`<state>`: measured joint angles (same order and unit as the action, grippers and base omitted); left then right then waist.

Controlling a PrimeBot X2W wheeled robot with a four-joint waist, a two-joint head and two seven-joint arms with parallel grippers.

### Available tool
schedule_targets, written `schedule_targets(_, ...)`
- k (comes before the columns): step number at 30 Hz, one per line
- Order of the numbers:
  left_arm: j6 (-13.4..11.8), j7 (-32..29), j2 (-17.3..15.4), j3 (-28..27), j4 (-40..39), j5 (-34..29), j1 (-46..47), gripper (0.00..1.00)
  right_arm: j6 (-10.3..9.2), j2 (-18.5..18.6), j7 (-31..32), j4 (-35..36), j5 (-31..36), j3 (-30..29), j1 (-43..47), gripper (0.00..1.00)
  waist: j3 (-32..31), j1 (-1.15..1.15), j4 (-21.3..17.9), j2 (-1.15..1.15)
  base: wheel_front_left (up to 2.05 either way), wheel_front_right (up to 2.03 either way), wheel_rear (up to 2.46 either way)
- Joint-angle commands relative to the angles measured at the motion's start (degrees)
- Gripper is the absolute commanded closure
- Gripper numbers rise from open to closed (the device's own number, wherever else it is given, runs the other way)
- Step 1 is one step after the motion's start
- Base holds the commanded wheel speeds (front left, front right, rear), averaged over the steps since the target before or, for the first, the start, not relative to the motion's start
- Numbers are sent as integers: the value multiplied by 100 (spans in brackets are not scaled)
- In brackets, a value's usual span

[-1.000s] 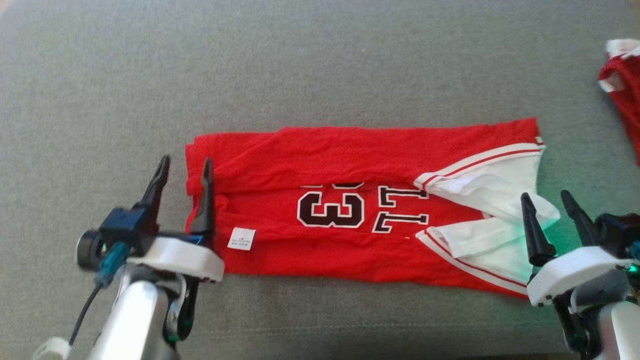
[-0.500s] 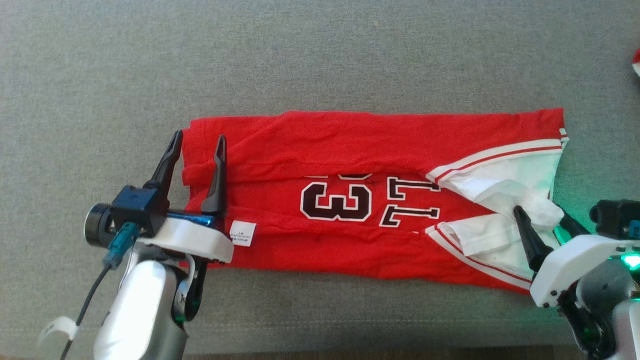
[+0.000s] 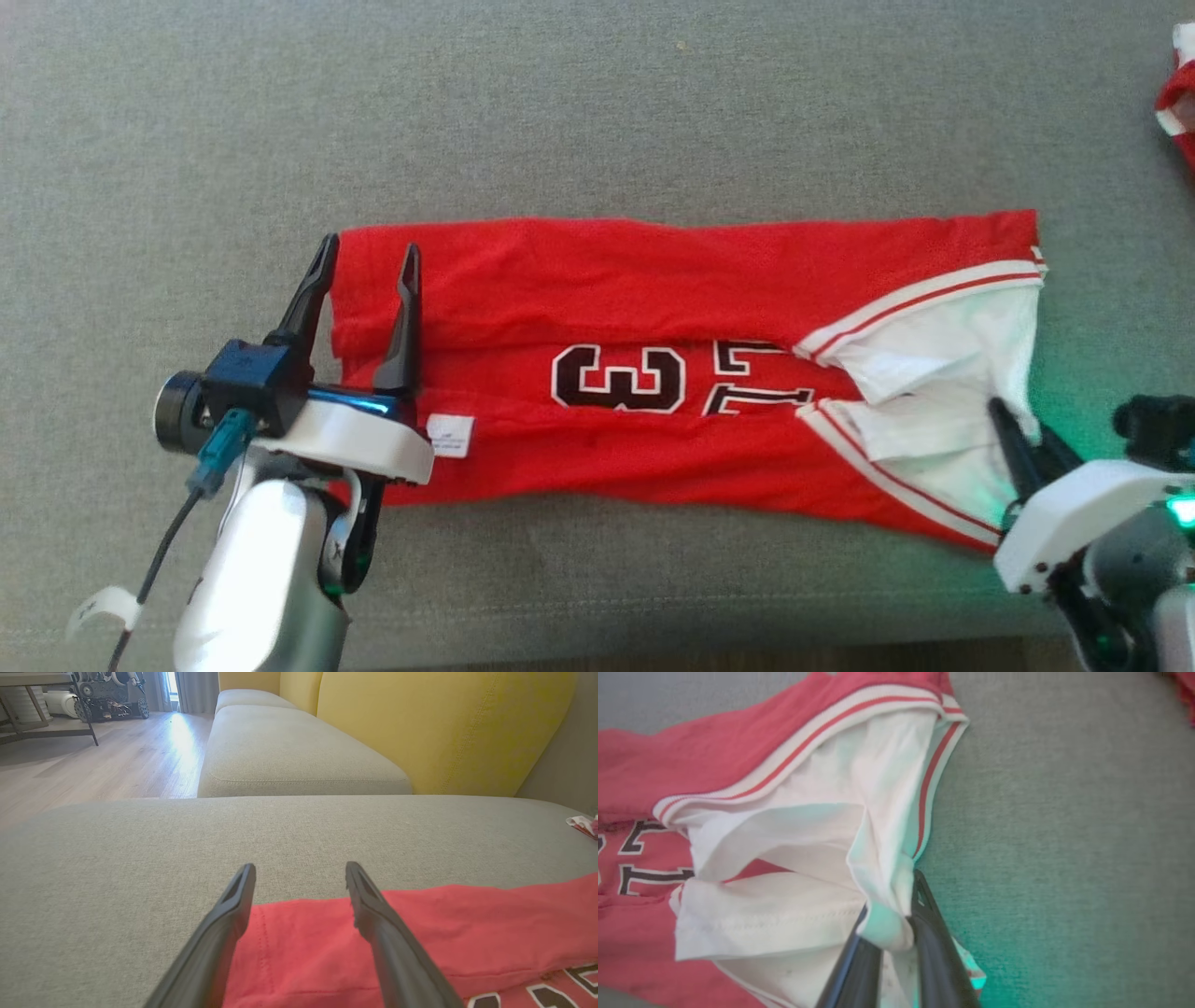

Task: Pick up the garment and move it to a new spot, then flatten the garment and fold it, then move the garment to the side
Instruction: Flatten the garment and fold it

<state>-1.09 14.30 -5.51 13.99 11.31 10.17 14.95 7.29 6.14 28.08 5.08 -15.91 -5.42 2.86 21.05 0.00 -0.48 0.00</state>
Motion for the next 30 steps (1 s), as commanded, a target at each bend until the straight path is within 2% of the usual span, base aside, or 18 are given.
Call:
schedule_targets(1, 4, 70, -62, -229, -156, -48, 180, 0, 20, 83, -78, 167, -16, -32, -92, 100, -15, 0, -2, 0, 0, 0, 0)
schedule_targets(13, 74, 70, 24, -348, -120, -81, 77, 0, 20, 348, -86, 336, -18, -931, -144, 100, -219, 0, 29, 0, 0, 0, 0)
schedule_targets(16, 87, 70, 46, -383, -109, -78, 43, 0, 20, 416, -88, 523, -88, -824, -191, 100, -302, 0, 31, 0, 0, 0, 0)
schedule_targets(22, 119, 70, 85, -431, -80, -75, -68, 0, 20, 427, 75, 1223, -406, -231, -387, 100, -500, 0, 13, 0, 0, 0, 0)
schedule_targets(30, 181, 70, 140, -387, -62, -91, -115, 0, 20, 104, 660, 1663, -2028, 826, -635, 100, -658, 0, 158, 0, 0, 0, 0)
